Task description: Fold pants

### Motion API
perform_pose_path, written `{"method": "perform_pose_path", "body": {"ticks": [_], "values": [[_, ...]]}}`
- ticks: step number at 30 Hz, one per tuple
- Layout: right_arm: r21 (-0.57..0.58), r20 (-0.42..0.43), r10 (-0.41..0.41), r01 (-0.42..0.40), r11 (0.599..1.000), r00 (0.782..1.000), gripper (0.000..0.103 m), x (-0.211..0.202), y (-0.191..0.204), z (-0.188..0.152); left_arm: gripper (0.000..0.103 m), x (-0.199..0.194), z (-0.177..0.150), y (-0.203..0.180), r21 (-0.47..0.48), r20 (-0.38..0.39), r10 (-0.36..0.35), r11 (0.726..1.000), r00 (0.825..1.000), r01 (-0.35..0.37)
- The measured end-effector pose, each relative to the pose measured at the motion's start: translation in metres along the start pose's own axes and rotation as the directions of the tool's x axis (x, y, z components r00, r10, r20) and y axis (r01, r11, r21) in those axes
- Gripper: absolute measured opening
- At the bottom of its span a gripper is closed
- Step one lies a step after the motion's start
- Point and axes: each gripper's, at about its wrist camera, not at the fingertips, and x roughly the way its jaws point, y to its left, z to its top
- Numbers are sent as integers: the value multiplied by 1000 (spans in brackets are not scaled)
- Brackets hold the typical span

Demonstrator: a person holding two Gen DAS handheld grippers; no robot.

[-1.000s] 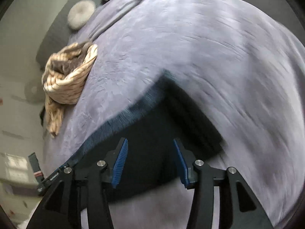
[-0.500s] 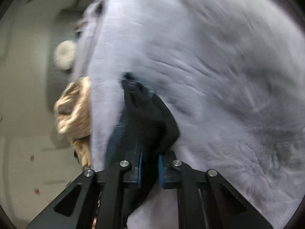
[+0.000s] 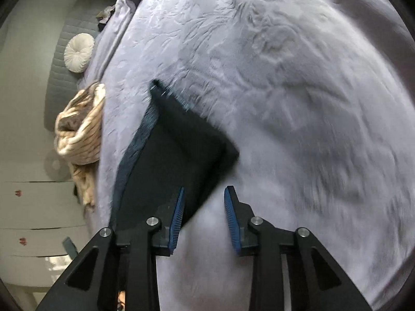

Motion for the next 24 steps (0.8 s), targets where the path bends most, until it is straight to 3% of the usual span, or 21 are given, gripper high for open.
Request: {"method": "perform_pose_path", "body": {"ticks": [4, 7, 11, 15, 20, 24], "values": [[-40, -36, 34, -35, 999, 999, 35, -10, 18, -33, 103, -21, -30, 35, -38, 6, 24, 999, 1000, -23], [-89, -90, 73, -81, 993, 993, 35, 4, 53, -58, 103, -29, -45, 63, -59, 17, 37, 998, 999, -36], [-224, -203, 71, -117, 968, 977, 39, 46, 117, -101, 103, -23, -49, 104, -80, 21, 36, 996, 999, -35], [-356, -332, 43, -167, 920, 942, 39, 98, 183, -156, 103, -28, -52, 165, -102, 61, 112, 989, 992, -106], [-570, -466, -34, -271, 776, 884, 39, 170, 290, -218, 103, -21, -71, 255, -205, 53, 225, 956, 973, -210], [-699, -552, -100, -394, 596, 828, 40, 238, 395, -268, 103, -6, -100, 309, -319, 33, 122, 942, 992, -106]]}}
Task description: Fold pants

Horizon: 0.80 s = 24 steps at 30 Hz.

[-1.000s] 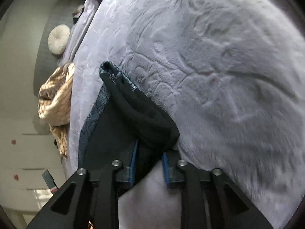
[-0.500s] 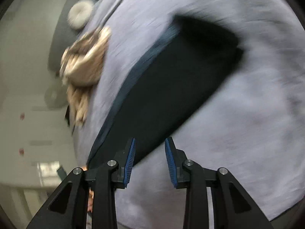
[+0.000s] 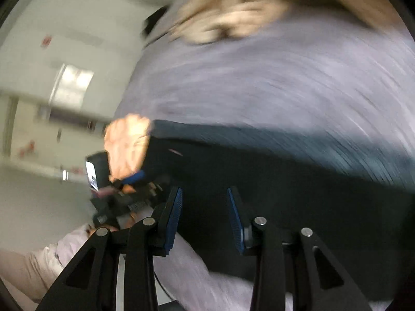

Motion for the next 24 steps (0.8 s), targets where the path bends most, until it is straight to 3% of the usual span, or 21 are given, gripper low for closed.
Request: {"method": "perform_pose_path", "body": {"ticks": [3, 7, 12, 15, 16, 18, 22, 24], "values": [[-124, -85, 12, -23, 992, 996, 43, 60, 41, 48, 103, -1, -11, 4, 43, 49, -14, 999, 999, 12], [-252, -188, -42, -7, 968, 981, 43, 147, 83, 92, 103, -2, -20, 8, 33, 88, -41, 999, 995, 38], [-421, -240, -173, 58, 905, 955, 44, 215, 108, 106, 103, -3, -26, 7, 52, 132, -56, 997, 990, 49], [-439, -296, -194, 48, 897, 935, 43, 238, 108, 111, 103, -5, -30, 8, 67, 150, -68, 996, 986, 58], [-438, -314, -199, 45, 898, 928, 36, 243, 107, 111, 103, -5, -30, 9, 69, 152, -70, 996, 986, 60], [-420, -346, -194, 34, 907, 918, 9, 245, 104, 112, 103, -8, -31, 10, 64, 145, -71, 996, 987, 63], [-479, -345, -155, -31, 877, 926, 8, 228, 127, 107, 103, -22, -36, 17, 25, 145, -98, 995, 985, 95], [-483, -335, -165, -19, 875, 928, 7, 232, 130, 111, 103, -20, -40, 19, 34, 142, -81, 996, 987, 77]]}}
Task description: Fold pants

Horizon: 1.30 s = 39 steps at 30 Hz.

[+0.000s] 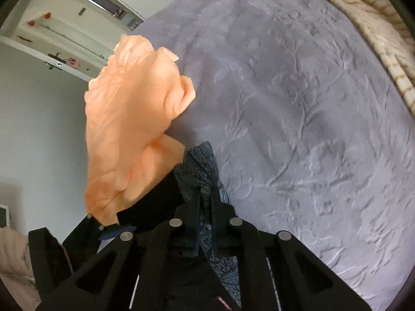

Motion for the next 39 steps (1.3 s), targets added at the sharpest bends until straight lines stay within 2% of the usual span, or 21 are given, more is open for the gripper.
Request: {"method": "perform_pose_path", "body": {"ticks": [2, 6, 9, 11, 12, 13, 15, 17, 20, 23, 24, 26, 29, 30, 32, 33, 34, 35, 36, 38, 39], "values": [[50, 16, -11, 10, 999, 1000, 7, 7, -11, 5, 103, 6, -3, -2, 38, -4, 24, 999, 1000, -24], [138, 22, -110, 106, 985, 994, 7, 41, -23, 6, 103, 4, -2, -4, 40, -15, 29, 999, 999, -28], [216, 95, -83, 61, 975, 992, 12, 10, -24, -11, 103, 0, 2, -4, 41, -34, 30, 999, 999, -28], [287, 144, -45, 2, 958, 989, 14, -27, -30, -39, 103, -7, 7, -5, 38, -44, 17, 999, 999, -16], [324, 180, -22, -38, 945, 983, 21, -47, -33, -60, 103, -12, 10, -5, 25, -47, -1, 1000, 999, 2], [379, 217, -1, -83, 922, 976, 27, -70, -37, -91, 103, -14, 13, -6, 17, -46, -14, 1000, 999, 15], [464, 261, 18, -142, 874, 965, 53, -94, -42, -142, 103, -18, 20, -12, 26, -34, -21, 999, 999, 22], [559, 312, 46, -222, 799, 949, 53, -109, -41, -215, 103, -13, 29, -25, 64, -27, 1, 998, 1000, 1], [670, 363, 55, -302, 679, 930, 53, -114, -37, -309, 103, 14, 33, -36, 116, -68, 41, 993, 997, -33], [764, 393, 27, -342, 547, 919, 53, -98, -31, -373, 103, 32, 28, -40, 149, -79, 63, 988, 995, -51], [780, 424, 17, -374, 502, 906, 53, -92, -32, -395, 103, 32, 29, -40, 157, -79, 64, 986, 995, -51], [787, 456, -25, -389, 479, 890, 53, -87, -35, -413, 103, 32, 30, -39, 162, -90, 59, 986, 994, -44], [784, 514, -59, -441, 437, 856, 51, -85, -46, -428, 103, 32, 30, -40, 165, -95, 61, 985, 994, -44], [777, 547, -65, -477, 411, 835, 51, -83, -49, -433, 103, 33, 30, -40, 166, -98, 66, 985, 993, -49], [774, 566, -78, -496, 394, 821, 48, -77, -48, -433, 103, 33, 30, -41, 167, -101, 73, 984, 992, -55], [774, 574, -92, -503, 384, 813, 37, -75, -49, -435, 103, 33, 30, -42, 168, -101, 78, 984, 992, -60], [776, 579, -105, -507, 375, 809, 7, -75, -50, -436, 103, 34, 30, -43, 171, -100, 82, 983, 992, -64], [777, 587, -121, -515, 362, 801, 1, -75, -52, -437, 103, 35, 30, -44, 175, -100, 86, 982, 991, -68], [775, 596, -134, -524, 353, 791, 0, -77, -53, -438, 103, 35, 31, -44, 176, -99, 88, 982, 991, -69], [721, 666, -156, -575, 387, 730, 0, -103, -51, -436, 103, 36, 31, -44, 175, -104, 88, 982, 991, -69], [699, 683, -172, -566, 437, 710, 0, -119, -46, -432, 103, 35, 32, -44, 175, -105, 90, 982, 990, -71]]}}
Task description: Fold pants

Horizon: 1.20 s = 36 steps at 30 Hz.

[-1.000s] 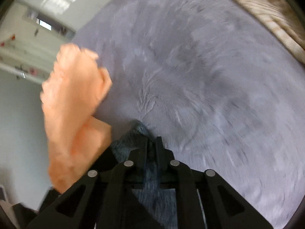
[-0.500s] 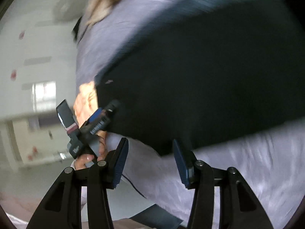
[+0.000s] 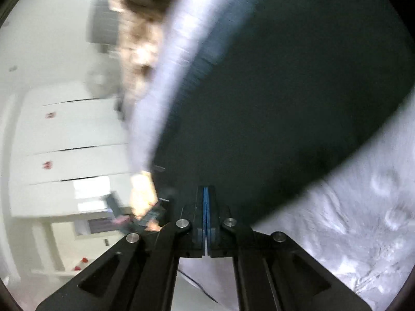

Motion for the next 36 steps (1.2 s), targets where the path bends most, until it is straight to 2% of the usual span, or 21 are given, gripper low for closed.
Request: {"method": "perform_pose_path", "body": {"ticks": [2, 3, 4, 6, 8, 10, 14, 16, 18, 19, 21, 23, 26, 27, 28, 30, 33, 35, 36], "values": [[-56, -21, -36, 35, 998, 999, 1, -4, 9, 0, 103, -2, 2, -1, -3, -11, 10, 1000, 1000, -10], [-59, -53, -79, 76, 995, 995, 2, -4, 6, -2, 103, -4, 3, -2, -7, -19, 17, 1000, 1000, -17], [-43, -79, -137, 134, 990, 987, 10, -3, -2, -4, 103, -9, 5, -4, -13, -29, 21, 1000, 999, -22], [0, -95, -189, 190, 982, 977, 15, -2, -20, -11, 103, -23, 5, -10, -21, -19, -14, 1000, 1000, 14], [43, -66, -177, 180, 983, 982, 16, -5, -31, -13, 103, -43, 6, -26, 18, 28, -61, 998, 998, 61], [70, -21, -174, 175, 982, 984, 22, -9, -38, -11, 103, -49, 6, -50, 94, 42, -84, 992, 996, 80], [115, 22, -123, 120, 986, 992, 22, -9, -43, 1, 103, -27, 0, -94, 218, -4, -51, 975, 999, 51], [117, 28, -120, 116, 986, 992, 9, -6, -36, 9, 103, -8, -3, -100, 242, -36, -14, 970, 999, 22], [84, 69, -29, 23, 996, 997, 8, -15, -16, 15, 103, -4, -4, -100, 252, -20, -23, 967, 1000, 27], [61, 80, -12, 7, 998, 997, 8, -22, -11, 15, 103, -4, -5, -101, 259, -21, -21, 965, 1000, 25], [37, 93, -35, 31, 999, 995, 8, -30, -8, 14, 103, -3, -5, -102, 276, -20, -17, 961, 1000, 22], [86, 71, -71, 64, 994, 995, 8, -28, -24, 10, 103, -3, -4, -106, 282, -20, -12, 959, 1000, 17], [157, 16, -105, 101, 982, 994, 29, -19, -46, 0, 103, -4, -6, -106, 283, -19, -5, 959, 1000, 10], [159, 5, -101, 98, 982, 995, 48, -16, -50, -3, 103, -4, -7, -106, 284, -19, -5, 959, 1000, 10], [154, 11, -79, 76, 985, 997, 60, -14, -50, -5, 103, -4, -7, -105, 284, -18, -6, 959, 1000, 10], [141, 37, -59, 53, 989, 998, 65, -13, -50, -6, 103, -5, -9, -106, 288, -13, -7, 958, 1000, 11], [171, 52, -65, 55, 984, 997, 64, -4, -56, 1, 103, -6, -6, -104, 277, -24, -8, 961, 1000, 14], [189, 50, -75, 65, 980, 996, 15, -1, -55, 7, 103, -11, 0, -102, 251, -55, -8, 968, 998, 22], [178, 41, -94, 85, 980, 995, 14, -3, -52, 10, 103, -18, 3, -102, 228, -74, -30, 972, 997, 46]]}}
